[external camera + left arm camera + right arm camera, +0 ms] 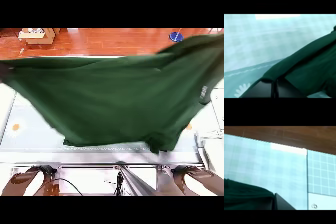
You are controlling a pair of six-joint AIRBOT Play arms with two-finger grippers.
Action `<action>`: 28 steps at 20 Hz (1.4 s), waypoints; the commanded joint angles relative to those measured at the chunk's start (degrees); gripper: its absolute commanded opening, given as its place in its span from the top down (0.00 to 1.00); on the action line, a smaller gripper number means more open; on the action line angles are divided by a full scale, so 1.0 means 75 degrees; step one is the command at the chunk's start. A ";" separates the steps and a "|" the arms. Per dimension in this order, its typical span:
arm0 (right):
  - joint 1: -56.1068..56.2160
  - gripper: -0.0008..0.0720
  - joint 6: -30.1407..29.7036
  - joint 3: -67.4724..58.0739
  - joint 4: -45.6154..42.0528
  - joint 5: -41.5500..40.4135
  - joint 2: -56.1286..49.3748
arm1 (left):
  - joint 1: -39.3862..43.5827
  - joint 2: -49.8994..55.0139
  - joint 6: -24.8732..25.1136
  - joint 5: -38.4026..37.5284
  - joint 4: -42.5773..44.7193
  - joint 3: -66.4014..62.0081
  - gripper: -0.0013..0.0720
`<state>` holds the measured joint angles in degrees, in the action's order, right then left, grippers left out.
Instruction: Fold the shirts.
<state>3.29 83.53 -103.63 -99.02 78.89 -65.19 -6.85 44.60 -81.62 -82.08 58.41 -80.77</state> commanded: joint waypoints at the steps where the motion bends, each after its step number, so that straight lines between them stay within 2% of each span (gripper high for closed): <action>1: 0.0003 0.96 -0.0087 0.0122 0.0052 -0.1212 -0.1422 | -0.0003 0.1035 0.0676 0.1597 0.0283 0.1061 0.96; 7: 0.0003 0.96 -0.0050 0.0122 0.0294 -0.2337 -0.3130 | 0.0015 0.3433 0.0822 0.3168 0.0210 0.1099 0.95; 11: 0.0003 0.96 -0.0009 0.0122 0.0772 -0.2294 -0.4033 | 0.0015 0.4666 0.0822 0.3264 0.0210 0.1099 0.95; 15: 0.0003 0.95 0.0015 0.0122 0.1163 -0.2090 -0.4645 | 0.0052 0.5339 0.0825 0.3249 -0.0009 0.1099 0.95; 16: 0.0003 0.95 0.0017 0.0122 0.1271 -0.2046 -0.4712 | 0.0067 0.5429 0.0825 0.3220 -0.0122 0.1099 0.89; 17: 0.0003 0.88 0.0015 0.0119 0.1323 -0.2002 -0.4715 | 0.0087 0.5508 0.0822 0.3197 -0.0227 0.1099 0.72; 18: 0.0003 0.67 -0.0003 0.0117 0.1329 -0.1944 -0.4657 | 0.0093 0.5528 0.0822 0.3159 -0.0251 0.1099 0.52; 19: 0.0003 0.47 -0.0099 0.0079 0.1209 -0.1778 -0.4540 | 0.0047 0.5502 0.0825 0.3016 -0.0230 0.1064 0.40; 20: -0.0006 0.40 -0.0152 0.0009 0.0831 -0.1507 -0.4374 | -0.0085 0.5488 0.0825 0.2637 -0.0152 0.0915 0.40; 21: -0.0038 0.39 -0.0140 -0.0079 0.0169 -0.1212 -0.4153 | -0.0265 0.5488 0.0825 0.2098 0.0038 0.0697 0.36; 22: -0.0169 0.39 0.0105 -0.0108 -0.0134 -0.1040 -0.3879 | -0.0513 0.5485 0.0825 0.1349 0.0367 0.0446 0.26; 24: -0.0638 0.39 0.0122 -0.0064 -0.0096 -0.0175 -0.3445 | -0.1061 0.5415 0.0819 -0.0446 0.1096 0.0443 0.23; 25: -0.0956 0.39 0.0119 0.0038 0.0012 0.0326 -0.3340 | -0.1326 0.5313 0.0825 -0.0982 0.1192 0.0755 0.23; 27: -0.1763 0.23 0.0085 0.0516 0.0848 0.1262 -0.3264 | -0.1830 0.4785 0.0839 -0.0956 0.1005 0.2057 0.23; 28: -0.2194 0.23 -0.0085 0.0898 0.1588 0.1606 -0.3252 | -0.2020 0.4427 0.1061 -0.0702 0.0819 0.2911 0.23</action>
<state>-6.66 83.99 -100.84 -94.94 80.97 -91.05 -17.54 81.97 -75.37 -82.17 64.51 -68.79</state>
